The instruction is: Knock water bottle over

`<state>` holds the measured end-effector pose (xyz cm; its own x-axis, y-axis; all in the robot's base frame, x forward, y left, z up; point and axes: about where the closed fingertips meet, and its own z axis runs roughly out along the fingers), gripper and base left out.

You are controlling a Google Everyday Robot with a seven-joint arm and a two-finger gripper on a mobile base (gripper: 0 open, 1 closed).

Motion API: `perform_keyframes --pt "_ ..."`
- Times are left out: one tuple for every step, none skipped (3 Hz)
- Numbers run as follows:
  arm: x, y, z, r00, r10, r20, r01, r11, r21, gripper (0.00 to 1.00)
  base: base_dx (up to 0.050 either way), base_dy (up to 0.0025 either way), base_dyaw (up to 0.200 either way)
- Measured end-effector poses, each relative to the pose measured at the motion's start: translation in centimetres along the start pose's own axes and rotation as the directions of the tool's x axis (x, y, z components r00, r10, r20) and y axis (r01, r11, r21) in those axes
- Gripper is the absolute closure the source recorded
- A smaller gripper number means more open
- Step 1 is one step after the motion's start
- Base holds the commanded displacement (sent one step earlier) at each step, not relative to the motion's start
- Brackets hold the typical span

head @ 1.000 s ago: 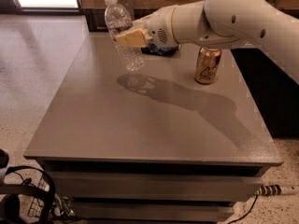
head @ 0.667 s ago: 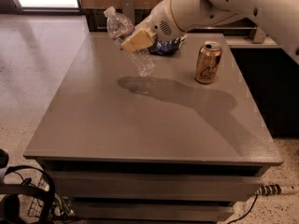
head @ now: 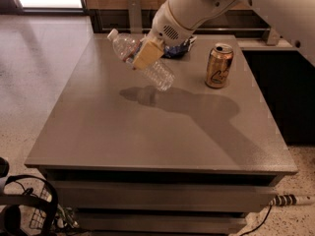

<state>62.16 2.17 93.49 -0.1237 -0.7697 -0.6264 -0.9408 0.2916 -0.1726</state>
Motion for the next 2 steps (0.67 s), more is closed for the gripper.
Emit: perform_keyframes --pt "0.1 0.9 0.9 0.996 -0.045 -0.072 0.044 0.999 -0.007 1.0 0.0 0.0 0.0" --pt "-0.5 2.4 3.1 0.985 -0.101 -0.137 0.099 0.9948 -0.025 1.0 0.0 0.0 0.0"
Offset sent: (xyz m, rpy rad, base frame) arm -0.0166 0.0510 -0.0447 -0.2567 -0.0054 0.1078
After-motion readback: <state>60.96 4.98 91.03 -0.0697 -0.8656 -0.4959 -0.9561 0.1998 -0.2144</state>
